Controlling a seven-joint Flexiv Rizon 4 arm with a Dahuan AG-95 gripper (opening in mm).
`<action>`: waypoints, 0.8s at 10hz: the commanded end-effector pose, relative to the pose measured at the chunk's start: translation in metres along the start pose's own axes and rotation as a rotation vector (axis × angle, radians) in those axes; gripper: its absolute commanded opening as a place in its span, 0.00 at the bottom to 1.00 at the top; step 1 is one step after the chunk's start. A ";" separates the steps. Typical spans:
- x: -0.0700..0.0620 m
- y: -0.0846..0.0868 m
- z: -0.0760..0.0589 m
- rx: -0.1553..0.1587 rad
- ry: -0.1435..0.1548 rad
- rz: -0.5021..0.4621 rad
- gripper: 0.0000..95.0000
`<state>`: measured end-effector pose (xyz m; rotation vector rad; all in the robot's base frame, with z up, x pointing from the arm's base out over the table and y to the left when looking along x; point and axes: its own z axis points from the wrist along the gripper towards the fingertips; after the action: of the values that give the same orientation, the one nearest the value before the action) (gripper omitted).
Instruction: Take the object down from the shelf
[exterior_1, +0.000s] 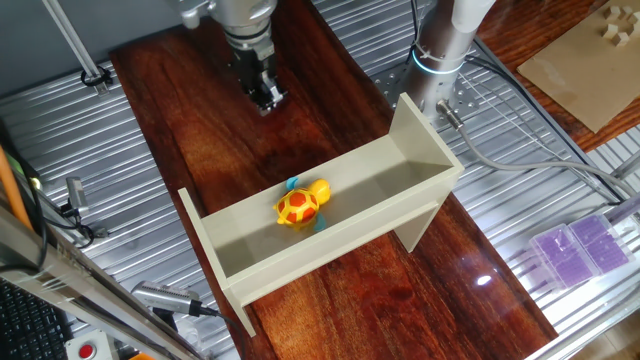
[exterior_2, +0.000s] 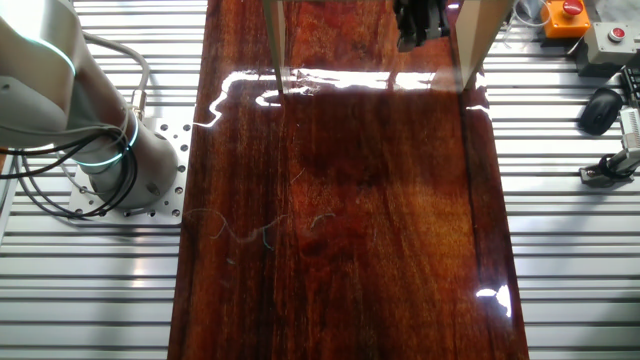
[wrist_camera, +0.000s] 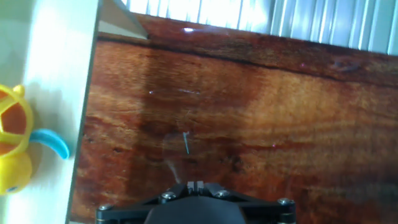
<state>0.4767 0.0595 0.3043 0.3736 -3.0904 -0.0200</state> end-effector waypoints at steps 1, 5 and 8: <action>0.001 0.000 0.001 -0.019 -0.014 -0.069 0.00; -0.011 0.060 -0.013 -0.005 -0.002 0.042 0.00; -0.012 0.069 -0.015 -0.006 -0.015 0.034 0.00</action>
<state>0.4733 0.1287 0.3202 0.3360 -3.1035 -0.0463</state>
